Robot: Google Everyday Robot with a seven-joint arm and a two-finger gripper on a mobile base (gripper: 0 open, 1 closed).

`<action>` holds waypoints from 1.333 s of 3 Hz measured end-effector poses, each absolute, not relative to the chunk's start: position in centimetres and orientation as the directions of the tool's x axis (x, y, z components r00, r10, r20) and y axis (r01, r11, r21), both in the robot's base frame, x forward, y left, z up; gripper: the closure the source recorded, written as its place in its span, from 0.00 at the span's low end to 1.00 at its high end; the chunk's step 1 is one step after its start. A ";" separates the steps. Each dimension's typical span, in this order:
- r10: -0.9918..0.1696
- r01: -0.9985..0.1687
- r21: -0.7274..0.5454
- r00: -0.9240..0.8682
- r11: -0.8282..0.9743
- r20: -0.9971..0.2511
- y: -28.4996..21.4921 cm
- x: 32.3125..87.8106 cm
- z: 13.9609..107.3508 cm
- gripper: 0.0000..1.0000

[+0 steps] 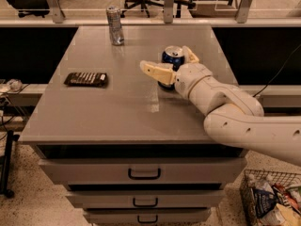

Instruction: Place pepsi can upright

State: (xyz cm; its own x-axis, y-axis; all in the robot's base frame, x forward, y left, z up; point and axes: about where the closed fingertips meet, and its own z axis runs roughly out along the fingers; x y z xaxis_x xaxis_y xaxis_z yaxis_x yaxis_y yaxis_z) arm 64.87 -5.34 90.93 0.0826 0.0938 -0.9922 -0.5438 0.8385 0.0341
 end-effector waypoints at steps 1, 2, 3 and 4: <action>0.098 -0.541 0.037 0.084 0.840 -0.992 -5.6 64.7 91.1 0.00; 0.122 -0.527 0.073 0.060 0.847 -0.991 -6.5 64.4 91.7 0.00; 0.151 -0.506 0.112 0.036 0.855 -0.988 -8.1 63.6 93.6 0.00; 0.183 -0.476 0.156 0.011 0.866 -0.983 -10.3 62.8 96.9 0.00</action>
Offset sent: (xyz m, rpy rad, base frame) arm -0.0147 -0.0348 0.0259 0.0904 0.0855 -0.0589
